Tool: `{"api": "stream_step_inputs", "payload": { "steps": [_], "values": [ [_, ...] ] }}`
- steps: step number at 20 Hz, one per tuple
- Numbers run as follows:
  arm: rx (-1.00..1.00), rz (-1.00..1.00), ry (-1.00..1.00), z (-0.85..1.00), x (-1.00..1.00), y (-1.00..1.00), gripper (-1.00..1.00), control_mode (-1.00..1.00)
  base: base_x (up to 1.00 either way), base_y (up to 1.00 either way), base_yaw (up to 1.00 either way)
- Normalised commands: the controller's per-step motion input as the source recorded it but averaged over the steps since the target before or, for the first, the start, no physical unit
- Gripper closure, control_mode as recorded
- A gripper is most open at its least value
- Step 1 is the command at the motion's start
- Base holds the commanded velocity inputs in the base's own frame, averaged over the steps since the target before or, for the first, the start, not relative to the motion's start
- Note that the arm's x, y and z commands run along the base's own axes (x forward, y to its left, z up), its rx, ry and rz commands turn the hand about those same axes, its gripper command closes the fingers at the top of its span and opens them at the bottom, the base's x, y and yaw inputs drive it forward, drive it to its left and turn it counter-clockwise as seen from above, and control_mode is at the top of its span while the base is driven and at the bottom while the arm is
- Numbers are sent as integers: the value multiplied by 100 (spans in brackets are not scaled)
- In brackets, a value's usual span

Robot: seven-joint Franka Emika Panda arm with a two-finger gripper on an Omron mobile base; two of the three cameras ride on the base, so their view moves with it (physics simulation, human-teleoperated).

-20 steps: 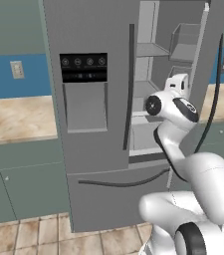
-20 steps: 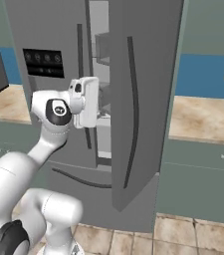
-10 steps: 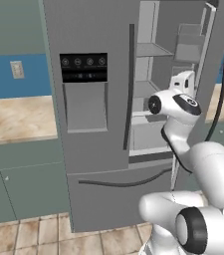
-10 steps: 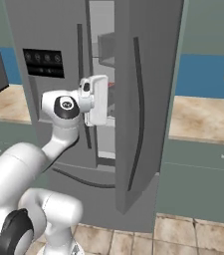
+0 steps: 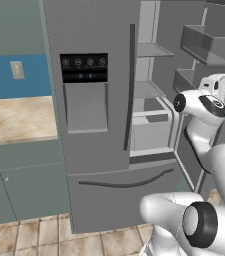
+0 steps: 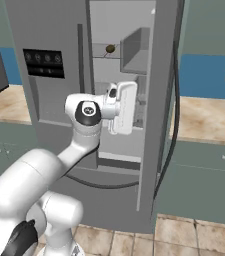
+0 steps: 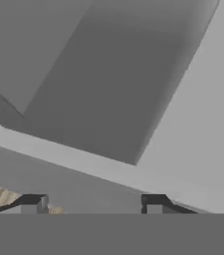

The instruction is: Retrieve the kiwi and apple from the fridge and place them into the bowl on the dining table.

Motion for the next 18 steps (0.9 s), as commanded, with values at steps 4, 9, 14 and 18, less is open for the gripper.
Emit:
{"api": "stream_step_inputs", "payload": {
  "steps": [4, 9, 14, 18],
  "values": [
    [4, -13, 0, 1, -19, -74, -100, -100, 0, 0, 0],
    [16, 0, -28, 58, -100, 11, -100, -100, 0, 0, 0],
    [19, 0, -38, 39, -100, 72, -100, -100, 0, 0, 0],
    [37, -1, -51, 4, -86, 92, -100, -100, 0, 0, 0]
  ]
}}
